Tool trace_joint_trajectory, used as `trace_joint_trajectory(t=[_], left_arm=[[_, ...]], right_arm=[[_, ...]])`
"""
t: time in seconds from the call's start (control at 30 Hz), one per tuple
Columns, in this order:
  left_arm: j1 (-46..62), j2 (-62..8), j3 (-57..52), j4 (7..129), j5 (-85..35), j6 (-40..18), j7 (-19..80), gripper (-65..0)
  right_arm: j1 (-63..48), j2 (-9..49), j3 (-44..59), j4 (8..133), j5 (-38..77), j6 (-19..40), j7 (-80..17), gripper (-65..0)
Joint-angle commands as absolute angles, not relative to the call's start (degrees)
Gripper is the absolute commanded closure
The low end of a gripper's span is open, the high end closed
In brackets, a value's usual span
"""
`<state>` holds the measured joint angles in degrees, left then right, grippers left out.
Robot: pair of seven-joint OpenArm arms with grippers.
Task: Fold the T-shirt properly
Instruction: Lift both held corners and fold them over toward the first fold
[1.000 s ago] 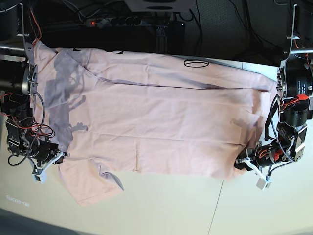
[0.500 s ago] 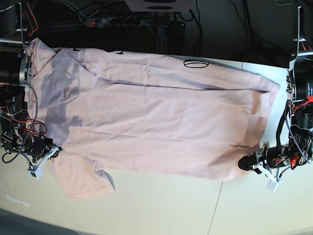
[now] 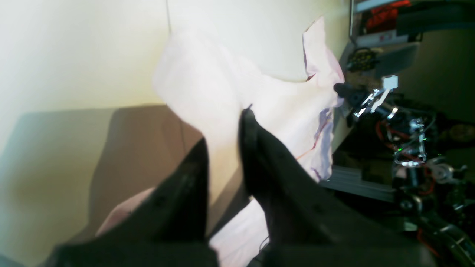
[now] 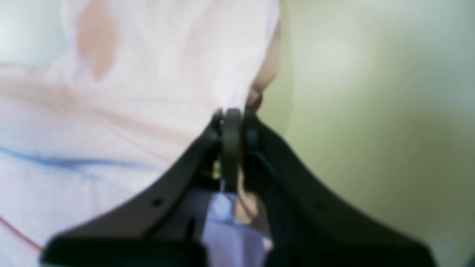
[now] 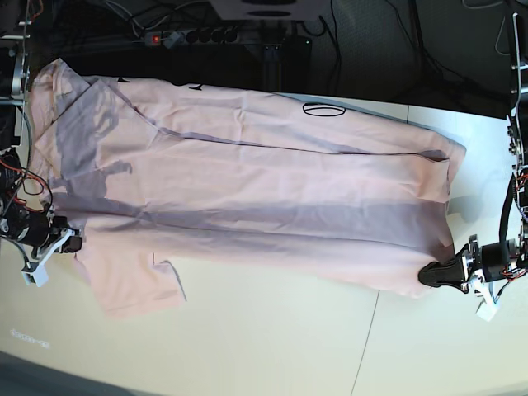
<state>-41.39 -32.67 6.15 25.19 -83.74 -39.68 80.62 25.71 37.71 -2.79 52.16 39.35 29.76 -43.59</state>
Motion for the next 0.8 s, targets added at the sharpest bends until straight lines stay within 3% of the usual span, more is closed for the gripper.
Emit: trace_joint_trajectory(t=[0.0, 0.3, 0.77], left_arm=[[-42.46, -33.82, 5.98, 25.98, -85.00, -40.00, 80.00, 0.0], [-34.59, -34.83, 5.98, 30.83, -85.00, -40.00, 80.00, 0.0], [-21.41, -37.28, 5.98, 48.45, -85.00, -40.00, 80.00, 0.0]], right_arm=[[25.65, 39.57, -2.20, 54.61, 39.90, 34.35, -42.85, 0.0], [15.14, 39.99, 1.26, 64.90, 39.92, 34.33, -43.75, 0.0], [4.25, 39.99, 7.29, 68.53, 39.90, 34.33, -43.75, 0.0]])
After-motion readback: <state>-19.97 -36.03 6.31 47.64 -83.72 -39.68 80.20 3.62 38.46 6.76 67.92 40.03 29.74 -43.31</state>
